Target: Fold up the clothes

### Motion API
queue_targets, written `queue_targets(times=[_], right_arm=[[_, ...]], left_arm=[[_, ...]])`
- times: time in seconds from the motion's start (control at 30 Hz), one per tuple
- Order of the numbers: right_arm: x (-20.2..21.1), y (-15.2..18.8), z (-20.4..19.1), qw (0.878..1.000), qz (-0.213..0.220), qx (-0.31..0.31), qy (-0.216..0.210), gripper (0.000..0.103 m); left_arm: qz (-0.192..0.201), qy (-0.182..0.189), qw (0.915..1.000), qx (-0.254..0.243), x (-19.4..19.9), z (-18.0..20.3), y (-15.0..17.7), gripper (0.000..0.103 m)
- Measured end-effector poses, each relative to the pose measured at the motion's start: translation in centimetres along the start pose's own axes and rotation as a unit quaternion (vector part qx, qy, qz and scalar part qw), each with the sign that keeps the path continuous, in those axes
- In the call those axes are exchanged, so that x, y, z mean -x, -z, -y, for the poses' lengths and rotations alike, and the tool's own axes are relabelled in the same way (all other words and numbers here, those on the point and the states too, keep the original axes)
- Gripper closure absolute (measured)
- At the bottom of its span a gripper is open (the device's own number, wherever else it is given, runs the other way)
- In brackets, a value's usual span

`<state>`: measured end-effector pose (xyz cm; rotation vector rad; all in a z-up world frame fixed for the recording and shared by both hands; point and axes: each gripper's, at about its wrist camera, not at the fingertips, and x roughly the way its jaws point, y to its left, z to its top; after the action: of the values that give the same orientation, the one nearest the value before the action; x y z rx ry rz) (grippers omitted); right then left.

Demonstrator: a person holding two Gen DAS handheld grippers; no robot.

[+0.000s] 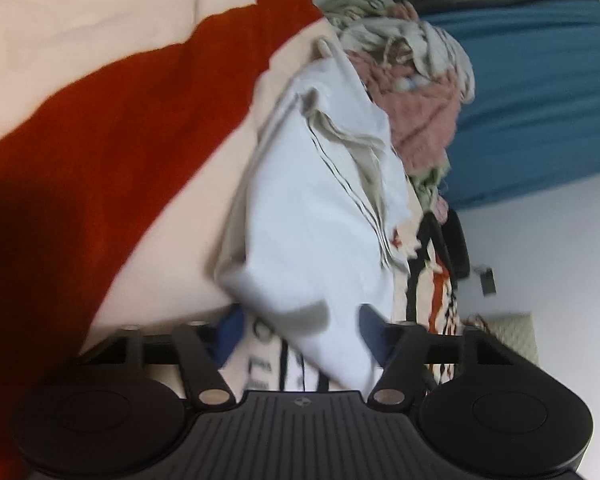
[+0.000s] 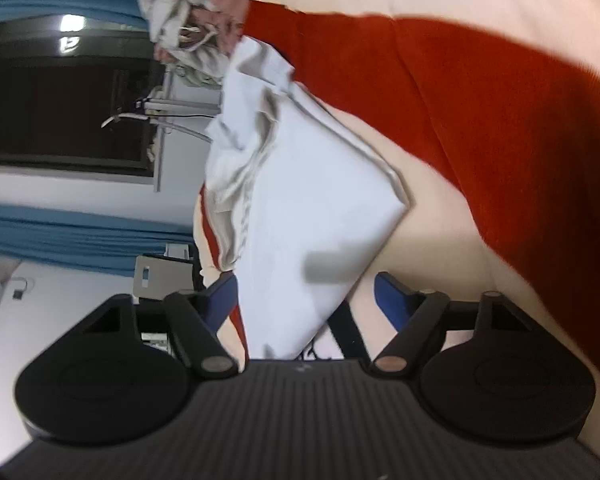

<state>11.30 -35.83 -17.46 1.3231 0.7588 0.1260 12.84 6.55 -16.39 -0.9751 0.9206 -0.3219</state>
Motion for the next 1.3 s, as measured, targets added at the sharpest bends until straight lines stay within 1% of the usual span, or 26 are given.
queue_targets(times=[0.03, 0.07, 0.1, 0.17, 0.2, 0.27, 0.33, 0.37, 0.5, 0.57, 0.7, 0.77, 0.83, 0.9, 0.97, 1.07, 1.17, 1.23, 1.3], right_arm=[[-0.4, -0.2, 0.2, 1.0, 0.008, 0.001, 0.004, 0.035], [-0.6, -0.5, 0.3, 1.0, 0.018, 0.001, 0.009, 0.044], [-0.9, -0.8, 0.5, 1.0, 0.028, -0.002, 0.012, 0.046], [-1.2, -1.2, 0.7, 0.999, 0.046, -0.004, 0.019, 0.06], [-1.2, -1.3, 0.6, 0.998, 0.053, 0.001, 0.023, 0.064], [-1.2, -1.3, 0.4, 0.997, 0.067, 0.014, 0.029, 0.082], [-1.0, -1.2, -0.2, 0.996, 0.077, 0.035, 0.028, 0.089], [-0.8, -1.1, -0.6, 0.995, 0.081, 0.047, 0.024, 0.091], [0.9, -0.4, -2.1, 0.991, 0.097, 0.088, -0.008, 0.094], [2.0, 0.1, -2.7, 0.989, 0.1, 0.106, -0.022, 0.094], [4.4, 1.6, -4.4, 0.979, 0.108, 0.169, -0.026, 0.095], [5.8, 2.5, -4.7, 0.975, 0.111, 0.187, -0.031, 0.095], [7.2, 3.5, -4.9, 0.972, 0.117, 0.201, -0.038, 0.095], [8.8, 4.8, -4.9, 0.968, 0.123, 0.215, -0.047, 0.095], [10.6, 6.3, -4.6, 0.963, 0.131, 0.228, -0.053, 0.095], [13.4, 8.4, -3.8, 0.959, 0.142, 0.236, -0.066, 0.095], [16.2, 10.5, -3.1, 0.953, 0.156, 0.25, -0.077, 0.095], [17.5, 11.7, -2.8, 0.946, 0.165, 0.267, -0.081, 0.095], [18.4, 12.6, -2.4, 0.943, 0.167, 0.277, -0.079, 0.095]], left_arm=[[0.004, 0.0, 1.0, 0.003, -0.3, -0.2, -0.2, 0.07], [0.009, 0.001, 0.9999, 0.004, -0.7, -0.3, -0.5, 0.083], [0.013, 0.002, 0.9999, 0.003, -0.9, -0.5, -0.7, 0.087], [0.017, 0.008, 0.9998, -0.001, -1.0, -0.5, -0.8, 0.09], [0.02, 0.011, 0.9997, -0.005, -1.0, -0.4, -0.9, 0.092], [0.028, 0.017, 0.9994, -0.014, -0.9, 0.0, -0.8, 0.093], [0.04, 0.026, 0.9985, -0.026, -0.3, 0.5, -0.7, 0.093], [0.048, 0.032, 0.9979, -0.031, 0.2, 0.8, -0.5, 0.094], [0.075, 0.055, 0.9942, -0.054, 2.4, 1.9, 0.1, 0.095], [0.083, 0.059, 0.9926, -0.065, 3.7, 2.4, 0.5, 0.095], [0.096, 0.059, 0.9872, -0.112, 6.5, 4.0, 1.9, 0.095], [0.101, 0.068, 0.9845, -0.127, 8.2, 4.7, 2.7, 0.095], [0.107, 0.081, 0.9825, -0.129, 10.4, 4.6, 3.8, 0.095], [0.11, 0.09, 0.981, -0.131, 12.2, 4.6, 5.0, 0.095], [0.113, 0.092, 0.9793, -0.141, 13.7, 4.5, 6.5, 0.095], [0.116, 0.103, 0.9774, -0.144, 16.1, 4.0, 8.7, 0.095], [0.12, 0.104, 0.9744, -0.159, 18.4, 3.3, 11.2, 0.095], [0.122, 0.105, 0.9718, -0.172, 19.5, 2.9, 12.5, 0.095], [0.122, 0.109, 0.9708, -0.176, 19.9, 2.8, 12.9, 0.095]])
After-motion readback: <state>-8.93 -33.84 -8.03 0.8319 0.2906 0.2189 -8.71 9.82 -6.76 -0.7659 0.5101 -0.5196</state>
